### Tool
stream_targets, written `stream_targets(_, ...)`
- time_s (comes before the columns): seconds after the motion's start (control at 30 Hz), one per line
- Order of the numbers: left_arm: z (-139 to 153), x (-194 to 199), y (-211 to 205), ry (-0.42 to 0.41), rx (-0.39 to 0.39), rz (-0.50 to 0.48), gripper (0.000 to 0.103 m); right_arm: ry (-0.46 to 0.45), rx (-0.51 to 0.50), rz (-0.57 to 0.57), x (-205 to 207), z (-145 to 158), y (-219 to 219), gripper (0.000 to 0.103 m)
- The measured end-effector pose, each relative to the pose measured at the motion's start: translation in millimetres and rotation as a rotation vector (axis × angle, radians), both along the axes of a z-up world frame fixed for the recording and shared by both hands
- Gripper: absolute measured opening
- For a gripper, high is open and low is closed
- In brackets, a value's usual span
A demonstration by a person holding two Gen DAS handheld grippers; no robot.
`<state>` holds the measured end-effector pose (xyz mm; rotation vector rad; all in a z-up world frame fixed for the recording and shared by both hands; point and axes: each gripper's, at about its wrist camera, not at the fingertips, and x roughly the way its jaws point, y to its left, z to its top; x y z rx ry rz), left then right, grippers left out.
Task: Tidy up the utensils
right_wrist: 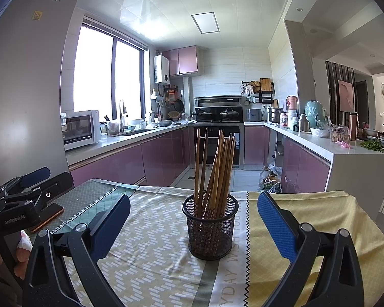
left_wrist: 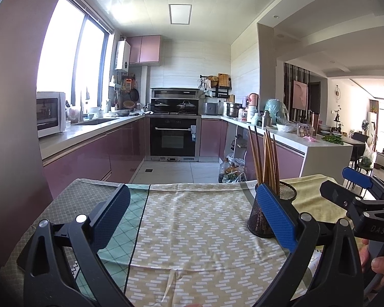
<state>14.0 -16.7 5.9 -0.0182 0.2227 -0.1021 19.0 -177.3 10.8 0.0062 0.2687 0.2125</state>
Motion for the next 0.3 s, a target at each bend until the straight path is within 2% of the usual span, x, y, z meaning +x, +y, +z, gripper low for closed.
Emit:
stream_targets(0.2,-9.2,15.8,1.6,0.085,0.000,0.002,0.097,0.051,-0.002,-0.042,11.2,-10.4,-17.7,0.096)
stream_targets(0.3,-21.8,31.9,6.2,0.163,0.010,0.003,0.097,0.159,-0.028,-0.111,33.6,-27.7,-44.4,0.096)
